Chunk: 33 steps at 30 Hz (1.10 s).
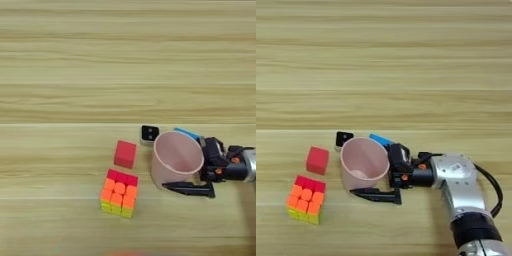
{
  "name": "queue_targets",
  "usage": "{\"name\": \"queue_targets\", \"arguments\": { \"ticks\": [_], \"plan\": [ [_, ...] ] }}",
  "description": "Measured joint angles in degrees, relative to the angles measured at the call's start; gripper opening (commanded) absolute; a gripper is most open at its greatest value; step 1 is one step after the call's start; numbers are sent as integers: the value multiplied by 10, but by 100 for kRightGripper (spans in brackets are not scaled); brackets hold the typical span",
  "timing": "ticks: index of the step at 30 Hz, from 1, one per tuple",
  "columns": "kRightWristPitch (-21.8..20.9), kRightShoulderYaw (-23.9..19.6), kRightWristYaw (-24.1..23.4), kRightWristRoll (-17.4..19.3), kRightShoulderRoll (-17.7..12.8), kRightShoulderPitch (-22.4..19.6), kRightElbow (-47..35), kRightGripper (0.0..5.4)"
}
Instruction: Move the objects on the table
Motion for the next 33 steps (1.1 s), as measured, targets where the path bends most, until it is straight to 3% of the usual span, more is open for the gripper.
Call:
{"name": "queue_targets", "arguments": {
  "ticks": [5,20,33],
  "plan": [
    [-1,0,0,-1,1,-4,6,539],
    [-2,-5,3,0,0,-9,15,539],
    [-24,-39,8,6,-59,-19,70,539]
  ]
}}
